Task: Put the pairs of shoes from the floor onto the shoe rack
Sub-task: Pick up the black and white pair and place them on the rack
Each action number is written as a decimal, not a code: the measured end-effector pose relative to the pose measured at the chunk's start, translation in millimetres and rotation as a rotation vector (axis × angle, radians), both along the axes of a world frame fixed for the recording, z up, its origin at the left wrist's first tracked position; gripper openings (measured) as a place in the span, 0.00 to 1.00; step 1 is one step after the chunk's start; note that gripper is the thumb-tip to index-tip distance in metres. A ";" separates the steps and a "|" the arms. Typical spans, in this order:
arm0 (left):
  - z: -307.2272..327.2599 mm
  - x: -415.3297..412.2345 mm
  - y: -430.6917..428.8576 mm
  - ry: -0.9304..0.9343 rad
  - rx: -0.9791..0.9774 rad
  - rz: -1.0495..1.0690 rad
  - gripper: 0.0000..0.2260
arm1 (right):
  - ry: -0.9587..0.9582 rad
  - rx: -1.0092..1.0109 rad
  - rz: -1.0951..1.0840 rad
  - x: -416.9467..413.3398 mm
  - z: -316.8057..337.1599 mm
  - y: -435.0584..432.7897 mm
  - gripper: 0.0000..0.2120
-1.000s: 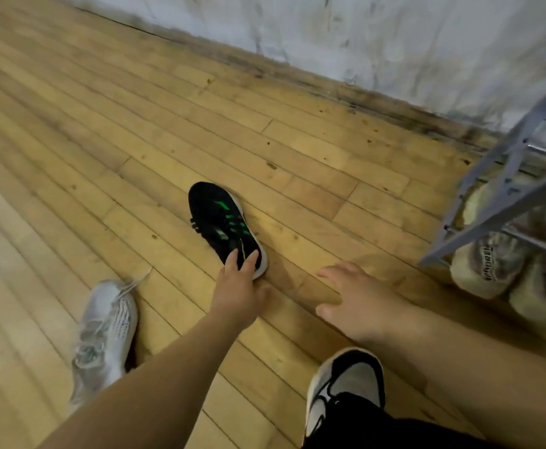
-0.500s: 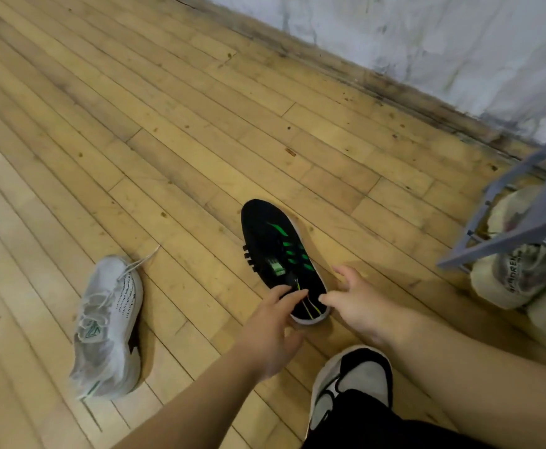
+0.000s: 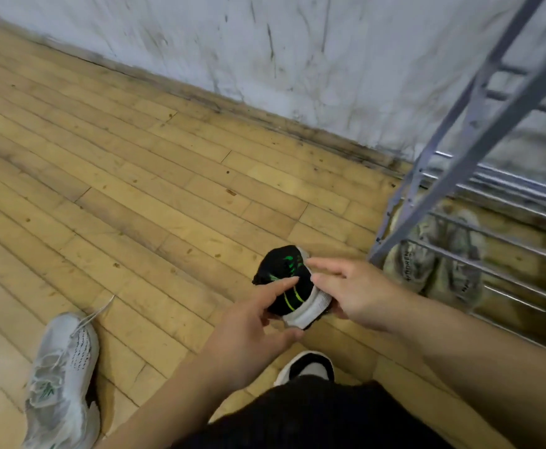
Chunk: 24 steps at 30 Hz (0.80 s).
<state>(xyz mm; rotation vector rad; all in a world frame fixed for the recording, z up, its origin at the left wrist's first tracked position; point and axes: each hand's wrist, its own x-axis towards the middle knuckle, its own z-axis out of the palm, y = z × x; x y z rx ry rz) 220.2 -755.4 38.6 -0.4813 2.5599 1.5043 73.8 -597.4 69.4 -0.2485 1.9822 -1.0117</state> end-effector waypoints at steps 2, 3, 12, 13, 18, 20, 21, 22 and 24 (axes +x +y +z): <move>27.2 -12.7 10.6 0.001 0.084 -0.070 0.32 | -0.022 -0.002 -0.064 2.5 32.4 29.7 0.12; 42.5 -19.0 15.8 0.013 0.129 -0.107 0.30 | -0.015 0.003 -0.090 2.7 45.8 44.1 0.11; 208.8 -68.0 77.3 0.178 0.099 -0.430 0.22 | -0.039 -0.257 -0.292 22.2 178.6 164.4 0.13; 226.8 -71.6 89.6 0.199 0.084 -0.466 0.22 | -0.013 -0.275 -0.291 25.1 193.6 179.9 0.15; 309.7 -82.4 174.2 0.315 -0.027 -0.699 0.22 | 0.112 -0.349 -0.306 51.9 264.4 281.2 0.25; 332.4 -83.5 222.4 0.347 -0.079 -0.818 0.22 | 0.155 -0.384 -0.352 69.9 281.5 328.8 0.20; 339.1 -84.2 248.5 0.350 -0.095 -0.873 0.23 | 0.176 -0.394 -0.395 79.2 285.3 353.1 0.19; 342.6 -85.2 274.5 0.345 -0.099 -0.918 0.24 | 0.196 -0.396 -0.445 88.6 286.0 376.6 0.20; 343.1 -86.6 330.0 0.337 -0.117 -0.996 0.25 | 0.218 -0.394 -0.561 109.4 279.4 423.1 0.23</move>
